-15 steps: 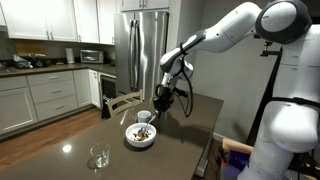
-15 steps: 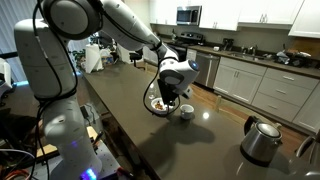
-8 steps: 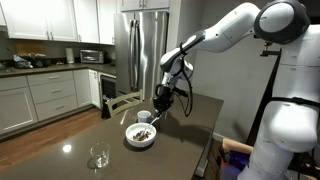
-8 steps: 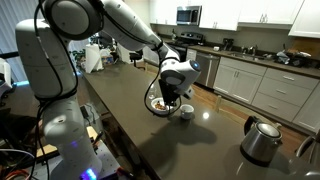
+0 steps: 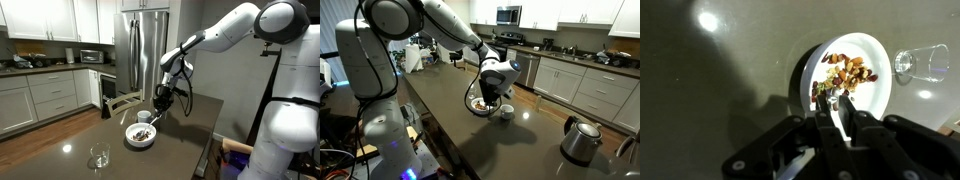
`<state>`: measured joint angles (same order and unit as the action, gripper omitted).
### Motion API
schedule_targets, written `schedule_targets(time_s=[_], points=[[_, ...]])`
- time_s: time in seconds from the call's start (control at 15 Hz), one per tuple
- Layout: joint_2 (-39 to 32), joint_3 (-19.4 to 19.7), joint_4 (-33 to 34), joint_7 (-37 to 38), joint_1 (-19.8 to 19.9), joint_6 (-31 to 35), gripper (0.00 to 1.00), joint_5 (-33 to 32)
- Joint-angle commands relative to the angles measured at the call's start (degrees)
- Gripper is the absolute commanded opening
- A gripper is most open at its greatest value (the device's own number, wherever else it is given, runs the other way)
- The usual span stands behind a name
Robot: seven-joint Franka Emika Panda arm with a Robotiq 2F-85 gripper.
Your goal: Use the spoon to stir the contents in the white bowl
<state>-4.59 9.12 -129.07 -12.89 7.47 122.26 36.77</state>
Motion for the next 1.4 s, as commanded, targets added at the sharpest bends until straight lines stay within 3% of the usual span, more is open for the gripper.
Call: schedule_targets(time_s=[0.0,0.13,0.47,1.2,1.33], points=[[-0.36,-0.48,0.67,1.9,0.69,1.2,0.27,0.08],[-0.24,-0.47,0.52,2.84,0.63,2.0,0.33,-0.18],[0.02,-0.53,0.1,5.13,0.47,5.06,0.36,-0.69],[0.47,-1.02,-1.46,7.73,-0.09,17.26,0.75,-3.31],[3.94,0.28,-5.55,7.93,1.03,18.23,0.73,-7.76]])
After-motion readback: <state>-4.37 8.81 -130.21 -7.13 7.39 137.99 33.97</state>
